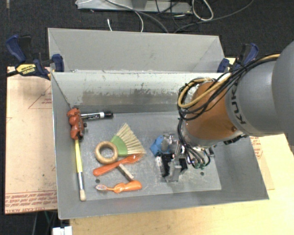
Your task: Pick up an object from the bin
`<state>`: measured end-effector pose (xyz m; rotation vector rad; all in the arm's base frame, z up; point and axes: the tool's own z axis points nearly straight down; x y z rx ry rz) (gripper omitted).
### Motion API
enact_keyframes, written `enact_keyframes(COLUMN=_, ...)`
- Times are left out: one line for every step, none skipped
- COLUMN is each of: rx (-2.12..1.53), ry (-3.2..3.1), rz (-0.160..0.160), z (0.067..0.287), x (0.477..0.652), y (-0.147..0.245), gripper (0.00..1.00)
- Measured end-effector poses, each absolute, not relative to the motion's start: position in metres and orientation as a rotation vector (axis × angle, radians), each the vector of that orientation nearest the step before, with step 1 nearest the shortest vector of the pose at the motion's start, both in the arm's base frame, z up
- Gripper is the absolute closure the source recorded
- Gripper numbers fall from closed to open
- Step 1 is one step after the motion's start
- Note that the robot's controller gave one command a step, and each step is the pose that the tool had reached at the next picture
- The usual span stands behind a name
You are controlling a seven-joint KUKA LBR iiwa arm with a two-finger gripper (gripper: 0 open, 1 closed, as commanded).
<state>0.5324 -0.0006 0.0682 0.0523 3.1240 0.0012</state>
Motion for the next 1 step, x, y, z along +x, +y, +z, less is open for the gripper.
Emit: enact_keyframes(rx=0.146, ry=3.112, rz=0.013, z=0.0714, x=0.5295, y=-0.0106, gripper=1.0)
